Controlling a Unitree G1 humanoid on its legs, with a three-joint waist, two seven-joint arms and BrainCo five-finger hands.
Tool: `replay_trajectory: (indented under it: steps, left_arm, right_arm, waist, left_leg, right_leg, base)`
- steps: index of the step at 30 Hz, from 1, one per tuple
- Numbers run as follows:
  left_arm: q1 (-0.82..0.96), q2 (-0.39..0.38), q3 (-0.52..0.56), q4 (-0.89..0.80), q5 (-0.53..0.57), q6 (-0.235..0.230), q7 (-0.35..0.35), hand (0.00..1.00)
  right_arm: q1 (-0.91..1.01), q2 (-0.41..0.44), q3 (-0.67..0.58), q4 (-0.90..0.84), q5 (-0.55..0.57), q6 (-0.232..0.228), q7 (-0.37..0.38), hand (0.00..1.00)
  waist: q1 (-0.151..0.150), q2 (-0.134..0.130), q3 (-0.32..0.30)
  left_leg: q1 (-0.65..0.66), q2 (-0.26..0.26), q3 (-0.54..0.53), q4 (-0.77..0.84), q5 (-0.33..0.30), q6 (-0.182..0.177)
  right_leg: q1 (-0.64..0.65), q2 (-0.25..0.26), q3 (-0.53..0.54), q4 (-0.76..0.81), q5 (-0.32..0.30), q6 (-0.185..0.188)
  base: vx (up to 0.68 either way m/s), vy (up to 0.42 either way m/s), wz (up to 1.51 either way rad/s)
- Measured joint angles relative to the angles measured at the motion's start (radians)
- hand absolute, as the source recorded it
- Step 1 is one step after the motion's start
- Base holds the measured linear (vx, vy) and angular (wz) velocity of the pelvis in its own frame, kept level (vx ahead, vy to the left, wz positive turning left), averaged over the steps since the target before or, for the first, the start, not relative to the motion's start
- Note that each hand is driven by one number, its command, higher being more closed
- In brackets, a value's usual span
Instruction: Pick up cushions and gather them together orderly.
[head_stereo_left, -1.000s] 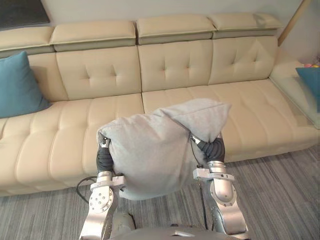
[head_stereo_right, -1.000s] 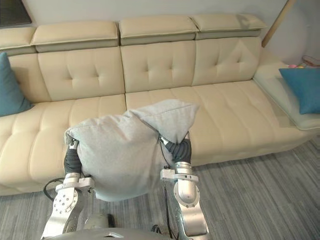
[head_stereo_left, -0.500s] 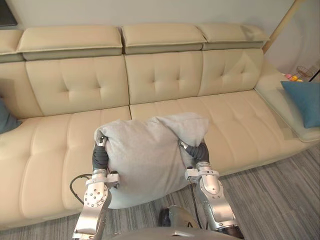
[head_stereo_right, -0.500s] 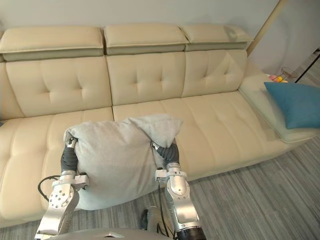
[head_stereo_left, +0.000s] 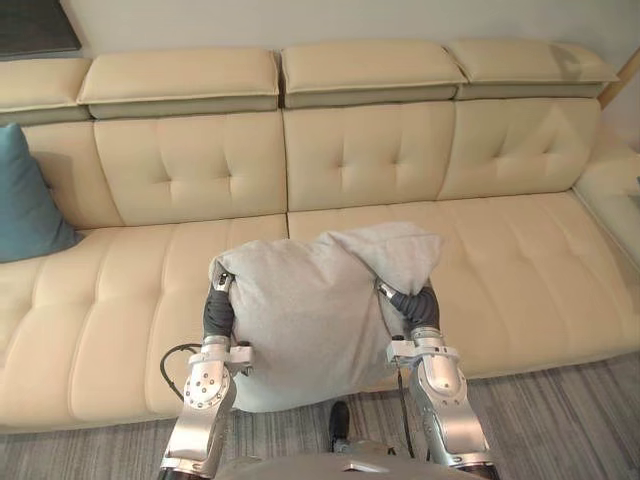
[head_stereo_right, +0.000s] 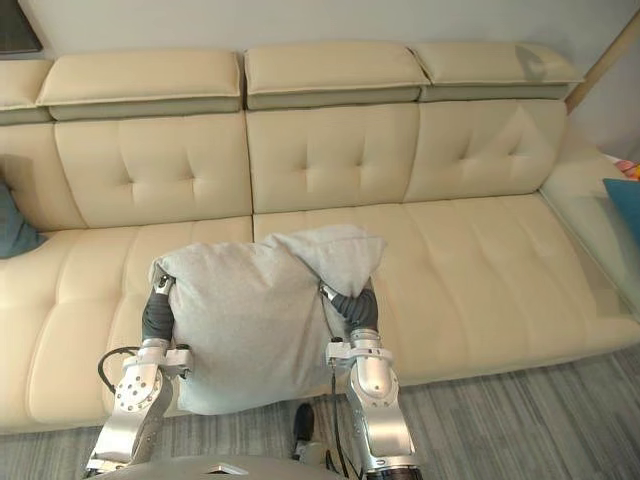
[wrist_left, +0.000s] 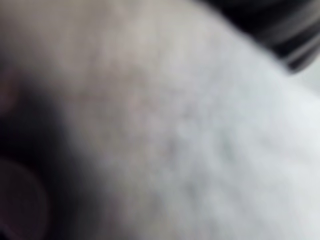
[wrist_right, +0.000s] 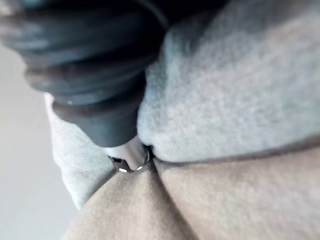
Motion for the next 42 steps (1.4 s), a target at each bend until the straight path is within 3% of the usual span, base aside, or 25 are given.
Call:
replay_trajectory:
  steps: [3,6,8,10,11,13,17,32,36,42]
  left_arm:
    - [0.004,0.009,-0.005,0.004,-0.001,0.0,-0.004,1.0]
    - [0.016,0.008,-0.016,0.007,-0.012,0.0,-0.004,1.0]
    - [0.037,0.007,-0.032,-0.009,-0.016,-0.002,-0.004,1.0]
    - [0.055,-0.005,-0.044,-0.044,-0.019,-0.004,-0.004,1.0]
    - [0.055,-0.007,-0.041,-0.051,-0.02,-0.011,-0.003,1.0]
    - [0.052,0.008,-0.045,-0.053,-0.019,-0.004,-0.003,1.0]
    - [0.059,0.009,-0.052,-0.052,-0.019,0.0,-0.003,1.0]
    - [0.037,0.009,-0.067,-0.018,-0.002,0.002,-0.008,1.0]
    - [-0.014,0.011,-0.055,0.011,0.002,0.003,0.02,1.0]
    - [-0.208,0.052,0.009,0.055,0.041,0.01,0.11,1.0]
  right_arm:
    - [0.008,0.002,0.001,0.0,0.0,0.0,0.0,1.0]
    - [0.032,-0.002,0.001,-0.019,0.002,0.0,-0.001,1.0]
    - [0.068,-0.003,0.002,-0.086,0.002,0.001,-0.004,1.0]
    - [0.09,-0.032,0.005,-0.182,0.001,0.0,-0.01,1.0]
    - [0.074,-0.04,0.013,-0.202,0.001,-0.002,-0.013,1.0]
    - [0.075,-0.03,0.011,-0.191,0.001,-0.002,-0.017,1.0]
    - [0.107,-0.029,0.011,-0.188,0.001,-0.002,-0.017,1.0]
    - [0.092,0.002,-0.025,-0.069,0.0,-0.001,-0.015,1.0]
    - [0.025,0.002,-0.024,-0.024,0.0,-0.002,-0.028,1.0]
    - [-0.192,0.005,0.015,0.087,0.0,-0.002,-0.109,1.0]
  waist:
    - [-0.003,-0.003,0.005]
    - [-0.002,-0.003,0.032]
    - [0.013,0.019,0.035]
    - [0.017,0.071,0.029]
    - [0.027,0.087,0.032]
    - [0.009,0.038,0.054]
    - [0.005,0.012,0.037]
    - [-0.018,0.012,-0.028]
    - [-0.018,0.008,-0.03]
    - [-0.016,-0.004,-0.025]
  left_leg:
    - [-0.041,-0.001,-0.015,0.082,-0.001,-0.003]
    - [-0.169,0.025,0.012,0.42,-0.02,-0.019]
    - [-0.217,0.075,0.065,0.445,-0.056,-0.002]
    - [-0.244,0.105,0.08,0.284,-0.047,0.002]
    - [-0.251,0.121,0.097,0.271,-0.033,0.0]
    - [-0.207,0.085,0.09,0.218,0.012,-0.011]
    - [-0.139,0.046,0.105,0.07,0.091,-0.012]
    - [-0.088,0.008,0.062,-0.054,0.158,-0.008]
    - [-0.09,0.005,0.049,-0.071,0.163,-0.008]
    - [-0.171,0.0,0.048,-0.071,0.192,-0.008]
  right_leg:
    - [0.01,-0.01,-0.012,0.0,-0.006,-0.003]
    - [0.064,-0.027,-0.029,0.007,-0.049,-0.007]
    - [0.062,-0.013,-0.033,0.026,-0.066,-0.007]
    - [0.055,0.03,-0.04,0.005,-0.091,0.022]
    - [-0.008,0.022,-0.026,0.198,-0.146,-0.029]
    - [0.009,-0.007,-0.018,0.238,-0.215,0.01]
    - [0.026,-0.023,-0.013,0.209,-0.21,0.016]
    - [0.104,-0.017,-0.003,0.012,-0.124,0.02]
    - [0.1,-0.016,-0.005,-0.007,-0.111,0.02]
    - [0.018,-0.021,-0.001,-0.007,-0.079,0.009]
  base:
    - [-0.03,0.079,0.23]
    - [-0.08,0.033,0.26]
    - [-0.09,0.016,0.04]
    - [-0.05,0.04,-0.14]
    - [0.01,0.044,-0.24]
    - [0.08,-0.008,-0.01]
    - [0.07,-0.02,0.03]
    - [0.06,0.003,-0.02]
    - [-0.07,0.018,0.01]
    - [-0.11,-0.002,-0.02]
